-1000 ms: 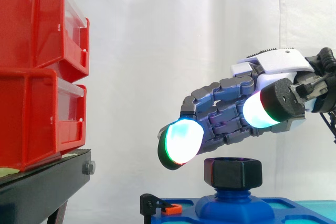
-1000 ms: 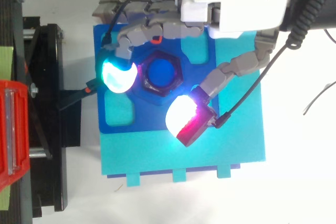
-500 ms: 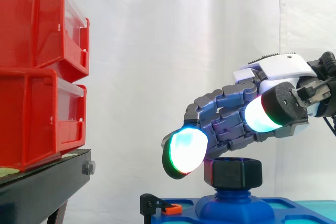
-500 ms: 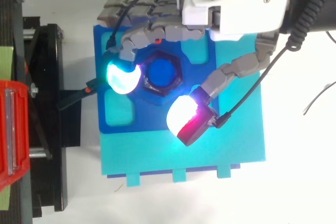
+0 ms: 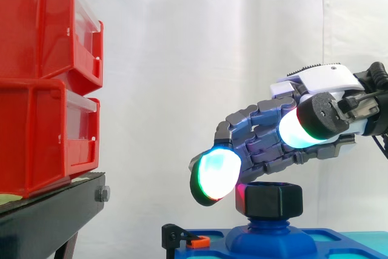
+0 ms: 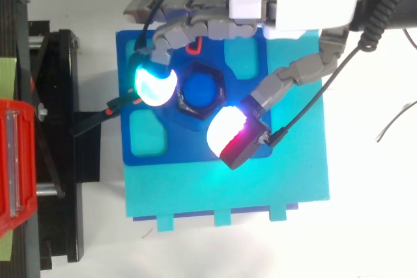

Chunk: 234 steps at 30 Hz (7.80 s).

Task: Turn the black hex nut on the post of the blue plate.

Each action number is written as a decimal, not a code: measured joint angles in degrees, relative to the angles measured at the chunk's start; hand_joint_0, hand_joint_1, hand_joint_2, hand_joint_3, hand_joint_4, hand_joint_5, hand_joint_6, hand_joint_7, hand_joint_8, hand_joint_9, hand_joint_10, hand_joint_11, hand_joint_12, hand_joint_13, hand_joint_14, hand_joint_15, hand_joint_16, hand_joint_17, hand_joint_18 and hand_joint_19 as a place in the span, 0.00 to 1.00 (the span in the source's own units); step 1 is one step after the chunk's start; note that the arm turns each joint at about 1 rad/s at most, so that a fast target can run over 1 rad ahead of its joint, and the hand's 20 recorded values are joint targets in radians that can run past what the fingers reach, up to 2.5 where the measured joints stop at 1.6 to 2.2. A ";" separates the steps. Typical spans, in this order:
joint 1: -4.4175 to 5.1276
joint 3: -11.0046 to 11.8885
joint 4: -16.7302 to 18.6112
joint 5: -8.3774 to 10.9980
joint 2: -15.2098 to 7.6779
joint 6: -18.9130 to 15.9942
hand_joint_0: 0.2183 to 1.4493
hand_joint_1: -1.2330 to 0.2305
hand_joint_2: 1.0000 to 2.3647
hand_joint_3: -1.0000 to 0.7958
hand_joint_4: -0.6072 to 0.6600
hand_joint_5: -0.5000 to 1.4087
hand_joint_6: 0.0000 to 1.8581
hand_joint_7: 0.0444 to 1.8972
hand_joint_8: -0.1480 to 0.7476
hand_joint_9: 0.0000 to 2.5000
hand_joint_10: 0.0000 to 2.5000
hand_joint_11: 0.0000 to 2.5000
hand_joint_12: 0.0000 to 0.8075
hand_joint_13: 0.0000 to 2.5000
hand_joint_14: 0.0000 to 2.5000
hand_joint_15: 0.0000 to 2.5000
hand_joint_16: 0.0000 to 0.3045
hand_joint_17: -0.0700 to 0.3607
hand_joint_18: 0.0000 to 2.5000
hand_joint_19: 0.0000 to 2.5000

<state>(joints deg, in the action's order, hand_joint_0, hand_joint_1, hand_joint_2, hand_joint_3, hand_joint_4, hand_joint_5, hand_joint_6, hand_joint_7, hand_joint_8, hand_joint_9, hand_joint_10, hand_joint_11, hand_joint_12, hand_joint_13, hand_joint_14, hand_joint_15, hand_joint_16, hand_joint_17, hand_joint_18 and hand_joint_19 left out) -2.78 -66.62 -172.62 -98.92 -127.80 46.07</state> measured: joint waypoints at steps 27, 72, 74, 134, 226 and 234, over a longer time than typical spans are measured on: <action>-4.24 -0.02 -0.31 -7.25 0.00 2.67 0.17 0.47 0.00 0.28 0.61 0.13 0.27 0.46 0.42 0.00 0.00 0.00 0.43 0.00 0.00 0.00 0.15 0.41 0.00 0.00; -2.49 3.08 -4.71 -3.35 0.01 3.94 0.17 0.45 0.00 0.28 0.60 0.13 0.27 0.46 0.42 0.00 0.00 0.00 0.43 0.00 0.00 0.00 0.15 0.40 0.00 0.00; -2.01 2.10 -3.20 -2.65 0.00 3.36 0.17 0.45 0.00 0.28 0.60 0.13 0.27 0.46 0.42 0.00 0.00 0.00 0.43 0.00 0.00 0.00 0.15 0.40 0.00 0.00; -4.69 0.21 -0.40 -6.72 0.01 3.81 0.17 0.48 0.00 0.28 0.61 0.13 0.27 0.48 0.42 0.00 0.00 0.00 0.43 0.00 0.00 0.00 0.15 0.40 0.00 0.00; -4.01 3.07 -2.89 -6.42 0.01 3.52 0.17 0.46 0.00 0.28 0.61 0.13 0.27 0.46 0.42 0.00 0.00 0.00 0.43 0.00 0.00 0.00 0.15 0.40 0.00 0.00; -3.03 4.00 -4.01 -5.08 0.00 3.58 0.17 0.46 0.00 0.28 0.61 0.13 0.27 0.46 0.42 0.00 0.00 0.00 0.43 0.00 0.00 0.00 0.15 0.40 0.00 0.00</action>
<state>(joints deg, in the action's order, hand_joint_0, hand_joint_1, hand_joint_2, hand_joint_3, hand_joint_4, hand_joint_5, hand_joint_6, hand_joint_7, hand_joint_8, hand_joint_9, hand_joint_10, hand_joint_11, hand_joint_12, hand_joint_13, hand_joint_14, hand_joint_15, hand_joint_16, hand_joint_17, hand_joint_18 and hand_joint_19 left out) -5.80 -62.62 -176.63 -104.00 -127.79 49.65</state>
